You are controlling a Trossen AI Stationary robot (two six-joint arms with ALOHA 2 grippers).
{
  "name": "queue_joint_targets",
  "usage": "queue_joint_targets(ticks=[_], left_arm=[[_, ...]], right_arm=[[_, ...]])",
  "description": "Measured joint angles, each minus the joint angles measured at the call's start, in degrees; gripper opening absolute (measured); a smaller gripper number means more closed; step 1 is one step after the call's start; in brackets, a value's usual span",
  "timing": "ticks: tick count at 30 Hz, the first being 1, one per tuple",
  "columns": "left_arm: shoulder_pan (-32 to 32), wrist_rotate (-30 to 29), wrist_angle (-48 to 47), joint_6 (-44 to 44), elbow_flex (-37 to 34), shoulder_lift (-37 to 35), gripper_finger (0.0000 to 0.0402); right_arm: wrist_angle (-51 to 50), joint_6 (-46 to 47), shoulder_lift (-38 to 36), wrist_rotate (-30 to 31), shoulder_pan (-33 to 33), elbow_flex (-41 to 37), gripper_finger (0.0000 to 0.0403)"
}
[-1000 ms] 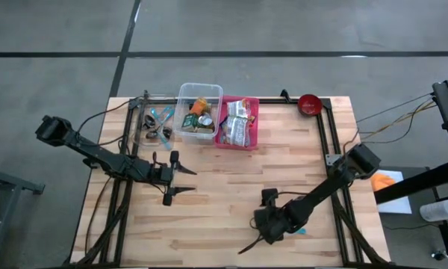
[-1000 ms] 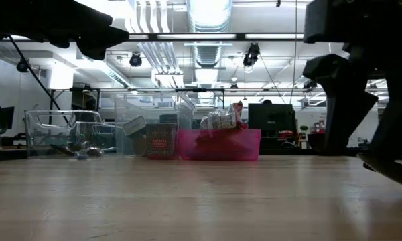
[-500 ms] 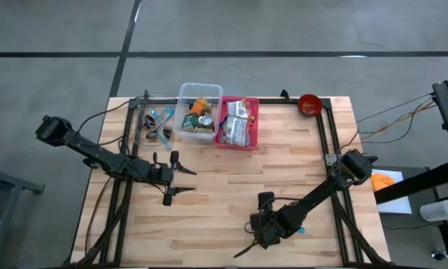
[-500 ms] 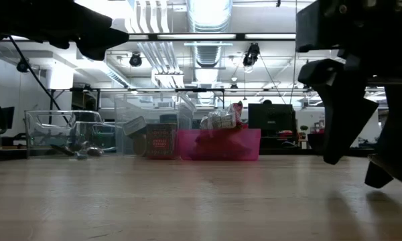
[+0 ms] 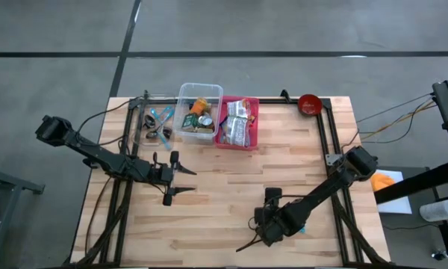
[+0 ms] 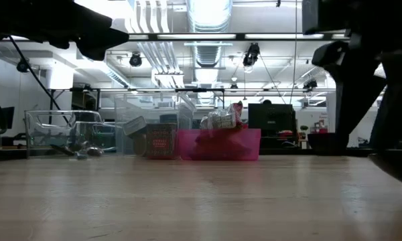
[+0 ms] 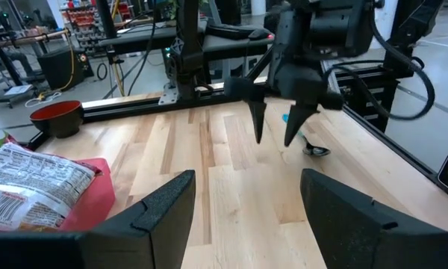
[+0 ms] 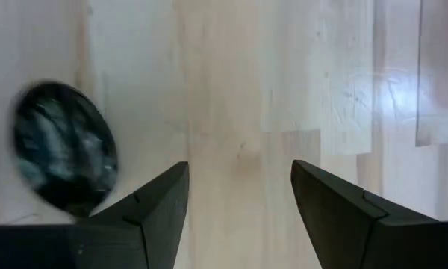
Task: Pick & Place Food Item
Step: Put the blue spoon into the left transparent bin
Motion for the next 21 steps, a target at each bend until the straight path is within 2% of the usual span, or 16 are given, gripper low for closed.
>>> queue_joint_targets(ticks=[7, 16, 21], left_arm=[[0.0, 0.0, -0.2, -0.1, 0.0, 0.0, 0.0243], [0.0, 0.0, -0.3, -0.1, 0.0, 0.0, 0.0243], [0.0, 0.0, -0.3, -0.1, 0.0, 0.0, 0.0243]], right_arm=[[1.2, 5.7, -2.2, -4.6, 0.3, 0.2, 0.0235], [4.4, 5.8, -0.9, -4.6, 3.1, 0.0, 0.0235], [11.1, 5.6, -0.9, -4.5, 3.9, -1.2, 0.0235]])
